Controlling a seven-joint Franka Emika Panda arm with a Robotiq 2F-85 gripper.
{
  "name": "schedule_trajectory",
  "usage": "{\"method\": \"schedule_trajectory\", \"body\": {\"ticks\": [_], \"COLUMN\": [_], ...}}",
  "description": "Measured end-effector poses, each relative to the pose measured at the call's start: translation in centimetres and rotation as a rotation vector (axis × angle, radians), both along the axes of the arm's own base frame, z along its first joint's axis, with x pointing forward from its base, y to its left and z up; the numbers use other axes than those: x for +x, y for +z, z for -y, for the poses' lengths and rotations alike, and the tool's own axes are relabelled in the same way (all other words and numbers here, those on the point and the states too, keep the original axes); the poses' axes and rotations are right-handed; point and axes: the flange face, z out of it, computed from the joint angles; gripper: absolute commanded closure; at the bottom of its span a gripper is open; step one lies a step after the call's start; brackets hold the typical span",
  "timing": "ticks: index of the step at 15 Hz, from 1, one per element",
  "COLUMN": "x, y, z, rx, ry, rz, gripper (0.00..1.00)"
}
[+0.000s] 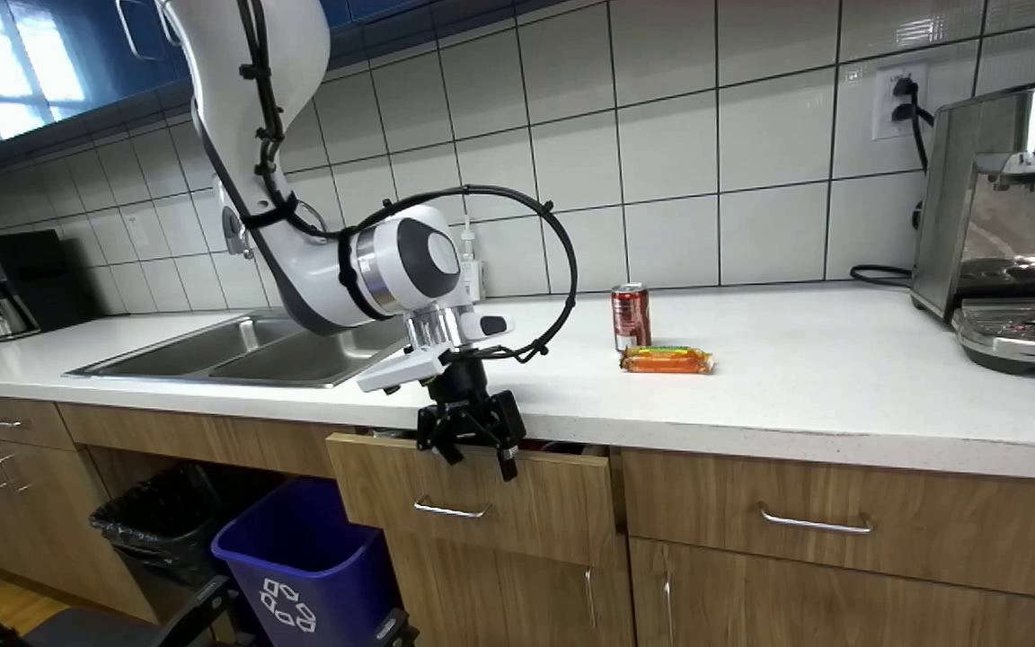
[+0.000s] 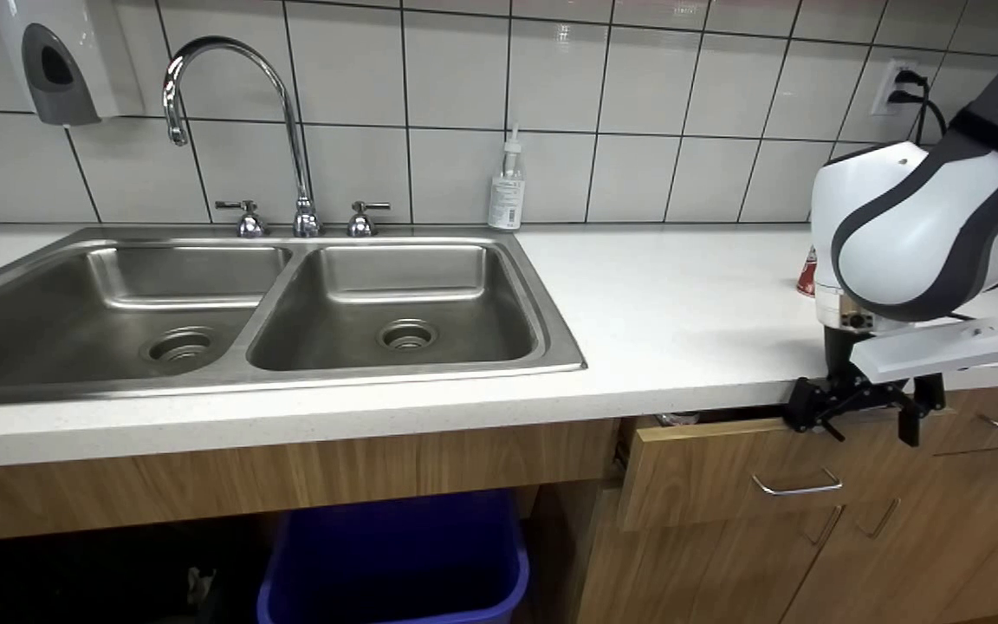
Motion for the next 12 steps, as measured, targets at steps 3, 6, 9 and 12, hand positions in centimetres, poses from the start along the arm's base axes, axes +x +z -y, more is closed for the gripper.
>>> {"method": "schedule_trajectory", "body": {"ticks": [3,6,9,12], "x": [0.0,0.0,0.0,0.1], "y": [0.0,0.1,0.4,0.9], "z": [0.3,0.7,1.0,1.0], "rx": [0.000,-0.001,-0.001,-0.002], "ry": [0.003,0.013,0.026,0.042], "rz": [-0.002,-0.004,-0.004,0.000], "gripper": [0.00,0.00,0.00,0.00]}}
